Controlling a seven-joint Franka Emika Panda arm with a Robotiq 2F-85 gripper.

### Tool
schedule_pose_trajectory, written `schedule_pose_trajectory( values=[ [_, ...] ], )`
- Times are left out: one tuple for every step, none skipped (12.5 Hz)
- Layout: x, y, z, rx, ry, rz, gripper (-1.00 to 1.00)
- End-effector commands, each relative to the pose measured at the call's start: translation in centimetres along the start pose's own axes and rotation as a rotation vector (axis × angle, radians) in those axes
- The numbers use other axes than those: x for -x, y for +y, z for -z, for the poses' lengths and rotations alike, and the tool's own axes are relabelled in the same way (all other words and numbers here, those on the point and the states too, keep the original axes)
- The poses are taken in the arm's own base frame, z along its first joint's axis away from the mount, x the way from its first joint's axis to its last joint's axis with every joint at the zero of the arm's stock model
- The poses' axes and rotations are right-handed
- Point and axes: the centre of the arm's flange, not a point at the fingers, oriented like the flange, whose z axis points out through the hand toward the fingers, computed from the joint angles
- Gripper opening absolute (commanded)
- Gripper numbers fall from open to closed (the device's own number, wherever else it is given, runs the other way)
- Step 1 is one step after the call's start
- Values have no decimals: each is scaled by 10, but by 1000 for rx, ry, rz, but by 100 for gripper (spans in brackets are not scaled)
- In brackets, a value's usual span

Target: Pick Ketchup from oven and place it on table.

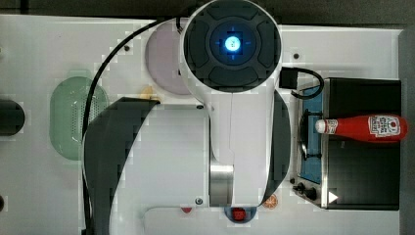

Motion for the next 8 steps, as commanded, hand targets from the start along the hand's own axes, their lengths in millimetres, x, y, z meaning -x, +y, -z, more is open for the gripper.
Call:
schedule_pose_trajectory(
  values=[
    [62, 96, 62, 11, -8, -76, 58],
    [62, 97, 62, 11, -8, -77, 80],
    [60, 97, 62, 9, -7, -80, 100],
    [56, 101, 62, 7, -6, -90, 100],
    [49, 108, 62, 5, -8, -108, 100],
    [40, 116, 61, 3, -13, -133, 100],
    [28, 127, 58, 1, -20, -165, 100],
    [14, 140, 55, -3, -27, -202, 100]
  ],
)
